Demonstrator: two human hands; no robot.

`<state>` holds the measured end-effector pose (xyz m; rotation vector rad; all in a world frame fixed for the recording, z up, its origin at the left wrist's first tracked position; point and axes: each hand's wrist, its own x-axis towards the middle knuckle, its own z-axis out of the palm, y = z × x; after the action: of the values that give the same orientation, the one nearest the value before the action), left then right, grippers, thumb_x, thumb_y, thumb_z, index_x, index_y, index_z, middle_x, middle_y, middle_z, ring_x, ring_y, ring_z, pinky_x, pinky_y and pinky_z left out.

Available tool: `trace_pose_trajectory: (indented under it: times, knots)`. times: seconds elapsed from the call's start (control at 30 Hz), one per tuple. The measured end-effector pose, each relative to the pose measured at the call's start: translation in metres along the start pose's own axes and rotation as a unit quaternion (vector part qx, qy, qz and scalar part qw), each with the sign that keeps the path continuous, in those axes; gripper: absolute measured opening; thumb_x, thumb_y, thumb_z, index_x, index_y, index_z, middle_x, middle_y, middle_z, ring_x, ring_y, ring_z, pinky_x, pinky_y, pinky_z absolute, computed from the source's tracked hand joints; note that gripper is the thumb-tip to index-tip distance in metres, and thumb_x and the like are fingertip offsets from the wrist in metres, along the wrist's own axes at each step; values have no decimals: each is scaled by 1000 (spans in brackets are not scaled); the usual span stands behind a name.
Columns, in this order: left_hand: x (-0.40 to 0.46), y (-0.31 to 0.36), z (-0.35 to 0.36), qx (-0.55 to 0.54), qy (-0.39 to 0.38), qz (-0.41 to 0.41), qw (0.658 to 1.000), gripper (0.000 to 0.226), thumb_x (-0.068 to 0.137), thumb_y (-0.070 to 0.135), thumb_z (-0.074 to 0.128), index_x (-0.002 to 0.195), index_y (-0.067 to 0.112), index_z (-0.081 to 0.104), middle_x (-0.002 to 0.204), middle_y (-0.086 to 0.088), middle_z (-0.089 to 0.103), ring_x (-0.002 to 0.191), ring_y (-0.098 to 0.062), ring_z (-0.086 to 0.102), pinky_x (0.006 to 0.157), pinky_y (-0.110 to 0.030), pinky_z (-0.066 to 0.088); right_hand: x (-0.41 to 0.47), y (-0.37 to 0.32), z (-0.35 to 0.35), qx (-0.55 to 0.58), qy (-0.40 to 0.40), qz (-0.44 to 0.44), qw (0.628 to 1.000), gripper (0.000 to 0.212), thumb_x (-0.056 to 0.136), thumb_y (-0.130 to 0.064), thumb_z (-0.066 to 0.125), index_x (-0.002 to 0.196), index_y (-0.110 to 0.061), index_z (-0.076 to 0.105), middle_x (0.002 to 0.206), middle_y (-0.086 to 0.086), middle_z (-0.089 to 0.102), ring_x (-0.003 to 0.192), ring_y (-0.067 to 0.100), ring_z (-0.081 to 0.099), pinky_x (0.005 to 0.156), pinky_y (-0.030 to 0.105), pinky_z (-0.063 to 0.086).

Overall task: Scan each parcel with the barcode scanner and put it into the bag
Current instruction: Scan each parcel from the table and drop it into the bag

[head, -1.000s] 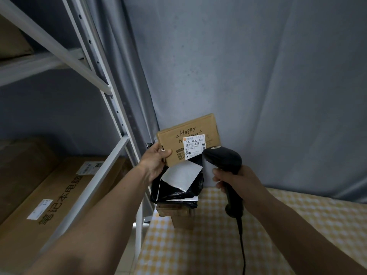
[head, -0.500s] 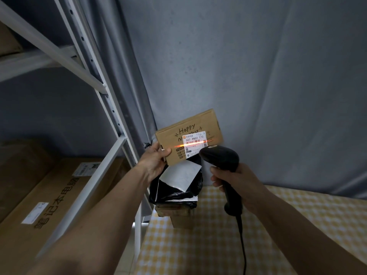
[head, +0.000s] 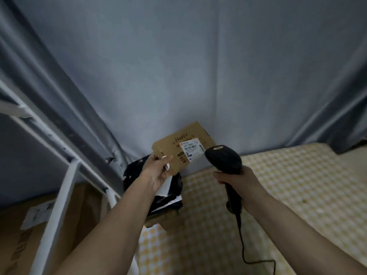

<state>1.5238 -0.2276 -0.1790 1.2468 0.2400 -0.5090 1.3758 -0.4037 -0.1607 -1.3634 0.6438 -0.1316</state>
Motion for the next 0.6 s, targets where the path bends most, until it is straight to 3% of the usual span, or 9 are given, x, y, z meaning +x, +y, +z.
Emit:
trace_pose_trajectory:
  times: [0.07,0.17,0.33,0.5,0.6]
  knots:
    - [10,-18,19,20,-34,-24,999,48,88,-8,60,131,9,51,119,-15,64,95,-31,66,79,-53,55,-7,9,-18,28,53,8,998,15,74,0,76,81,-8,66,65,4,60,63,17,55,62,25,42]
    - [15,-48,52,67,-114,-44,990,57,87,-10,59,134,20,46,125,-12,60,98,-31,63,76,-51,53,-25,22,-52,59,136,15,989,18,74,0,77,81,-12,65,62,-2,58,61,12,53,60,22,40]
    - [-8,-92,115,75,-178,-68,979,60,88,-16,53,127,29,45,110,-5,61,96,-28,59,81,-52,48,-68,37,-119,90,225,27,970,20,74,0,76,83,-13,64,71,1,60,67,14,53,64,25,41]
    - [-54,-140,183,125,-260,-80,954,53,90,-15,47,127,23,45,108,-1,60,93,-25,59,60,-40,54,-124,52,-195,132,290,29,947,19,76,-4,76,91,-7,65,78,9,57,72,20,51,65,30,42]
    - [-89,-180,230,129,-277,-105,946,58,90,-16,47,135,20,43,105,0,59,92,-25,59,75,-48,50,-162,63,-248,148,327,29,933,18,76,-6,77,89,-8,65,79,9,59,73,21,53,69,33,43]
